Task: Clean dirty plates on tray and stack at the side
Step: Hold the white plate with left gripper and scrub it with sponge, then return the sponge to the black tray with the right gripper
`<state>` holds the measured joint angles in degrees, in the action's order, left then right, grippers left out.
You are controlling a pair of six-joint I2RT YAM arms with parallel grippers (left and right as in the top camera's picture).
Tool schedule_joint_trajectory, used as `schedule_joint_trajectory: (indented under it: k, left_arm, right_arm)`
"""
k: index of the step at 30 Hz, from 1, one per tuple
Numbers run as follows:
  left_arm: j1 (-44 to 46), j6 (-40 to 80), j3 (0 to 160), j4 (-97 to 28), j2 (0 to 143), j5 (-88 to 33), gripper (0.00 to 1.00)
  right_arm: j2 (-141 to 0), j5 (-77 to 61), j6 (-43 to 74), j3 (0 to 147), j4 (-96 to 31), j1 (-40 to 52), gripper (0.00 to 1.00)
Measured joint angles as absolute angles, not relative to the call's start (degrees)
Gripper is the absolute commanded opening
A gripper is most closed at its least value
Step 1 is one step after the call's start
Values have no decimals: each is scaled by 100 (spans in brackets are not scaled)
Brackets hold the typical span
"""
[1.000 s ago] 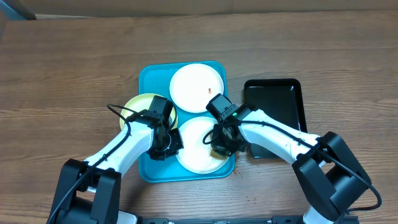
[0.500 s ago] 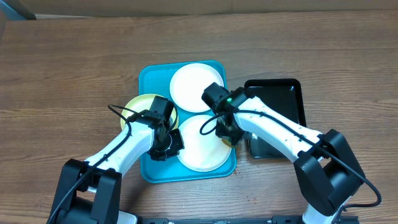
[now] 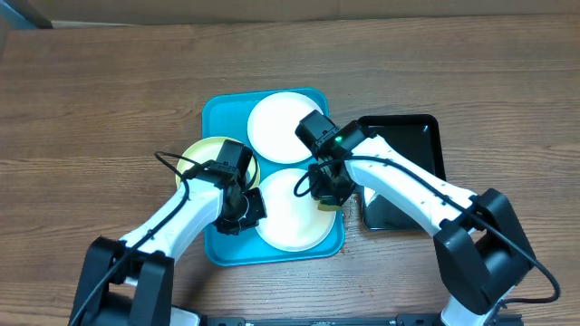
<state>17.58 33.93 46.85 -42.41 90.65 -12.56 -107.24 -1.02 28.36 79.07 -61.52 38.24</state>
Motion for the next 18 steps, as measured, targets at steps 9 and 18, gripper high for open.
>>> schedule_joint_trajectory:
  k: [9, 18]
  left_arm:
    - [1758, 3192, 4685, -4545, 8366, -1107, 4]
    - [1758, 2912, 4685, -4676, 8088, -1081, 4]
  right_arm:
    - [-10125, -252, 2650, 7907, -6149, 3454, 4]
    - [-10066, 10, 2836, 7920, -6486, 2585, 4]
